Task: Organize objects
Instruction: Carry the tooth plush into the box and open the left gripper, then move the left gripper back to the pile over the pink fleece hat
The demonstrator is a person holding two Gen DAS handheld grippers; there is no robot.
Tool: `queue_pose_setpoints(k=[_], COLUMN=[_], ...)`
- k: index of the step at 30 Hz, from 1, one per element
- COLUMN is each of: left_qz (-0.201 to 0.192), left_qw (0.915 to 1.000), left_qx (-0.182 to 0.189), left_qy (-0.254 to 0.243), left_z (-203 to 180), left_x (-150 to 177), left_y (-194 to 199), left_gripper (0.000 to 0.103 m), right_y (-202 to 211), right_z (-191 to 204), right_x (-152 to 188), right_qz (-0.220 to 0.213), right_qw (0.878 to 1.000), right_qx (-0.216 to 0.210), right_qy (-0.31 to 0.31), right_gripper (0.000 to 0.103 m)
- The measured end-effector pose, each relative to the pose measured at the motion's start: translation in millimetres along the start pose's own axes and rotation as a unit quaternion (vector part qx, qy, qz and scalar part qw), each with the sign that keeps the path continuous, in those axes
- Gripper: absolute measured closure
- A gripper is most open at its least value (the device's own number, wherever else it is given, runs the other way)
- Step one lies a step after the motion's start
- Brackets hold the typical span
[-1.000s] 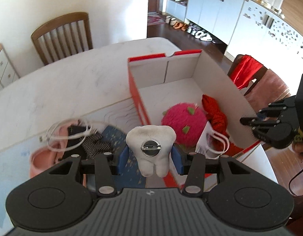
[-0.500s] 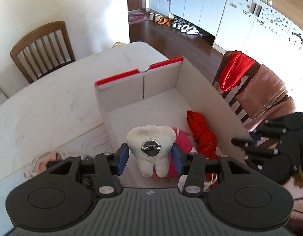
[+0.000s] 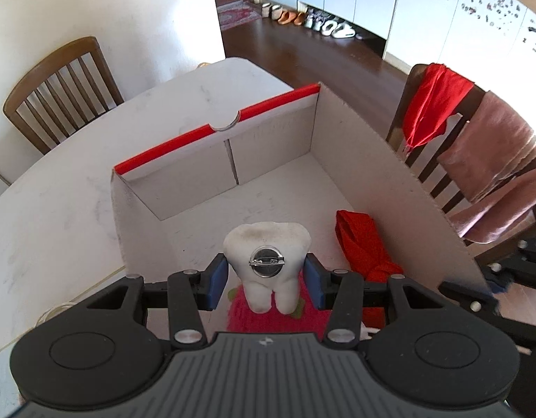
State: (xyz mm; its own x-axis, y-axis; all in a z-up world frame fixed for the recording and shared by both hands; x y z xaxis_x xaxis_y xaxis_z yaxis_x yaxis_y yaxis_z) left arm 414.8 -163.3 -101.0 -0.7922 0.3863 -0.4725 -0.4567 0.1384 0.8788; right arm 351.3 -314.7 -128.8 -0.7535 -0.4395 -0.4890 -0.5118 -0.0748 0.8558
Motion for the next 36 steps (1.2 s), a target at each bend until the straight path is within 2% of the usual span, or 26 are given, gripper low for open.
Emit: queue_pose_setpoints(k=[5, 15, 16, 19, 20, 36], left_qz=[0.016, 0.025, 0.024, 0.016, 0.013, -0.017], left_qw=[0.9999, 0.9997, 0.9997, 0.9999, 0.9999, 0.9997], left_qx=[0.001, 0.005, 0.005, 0.004, 0.005, 0.001], left_qy=[-0.002, 0.0, 0.001, 0.004, 0.006, 0.016], left_z=[-5, -10, -10, -8, -7, 10], left_x=[0, 1, 1, 2, 3, 13], left_y=[-14, -21, -21, -18, -17, 25], left_gripper=[0.057, 0.056, 0.054, 0.037, 0.037, 0.037], right_y=[1, 1, 1, 1, 1, -1], right_z=[-1, -2, -2, -2, -2, 1], right_x=[1, 1, 1, 1, 1, 0], right_qz=[0.0, 0.0, 0.0, 0.0, 0.0, 0.002], right_qw=[1.0, 1.0, 1.0, 1.0, 1.0, 1.0], right_qx=[-0.003, -0.005, -0.004, -0.004, -0.004, 0.001], right_qy=[-0.001, -0.002, -0.001, -0.001, -0.002, 0.005], right_gripper=[0.096, 0.096, 0.096, 0.096, 0.096, 0.096])
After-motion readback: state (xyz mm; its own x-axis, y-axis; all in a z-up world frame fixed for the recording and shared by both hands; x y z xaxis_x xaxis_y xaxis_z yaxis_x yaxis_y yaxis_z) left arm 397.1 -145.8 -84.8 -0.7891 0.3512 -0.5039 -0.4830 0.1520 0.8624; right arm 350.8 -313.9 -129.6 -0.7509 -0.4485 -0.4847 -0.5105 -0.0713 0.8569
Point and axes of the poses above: each gripper's, at about its wrist camera, not at the fingertips, and y roughly against the way its jaws point, z to its left, x to its underside, the point moved 3 cm from there along -y, roughly the way its jaws point, and after that the axes turned 1 degree about -z, right-handed, at the moved point
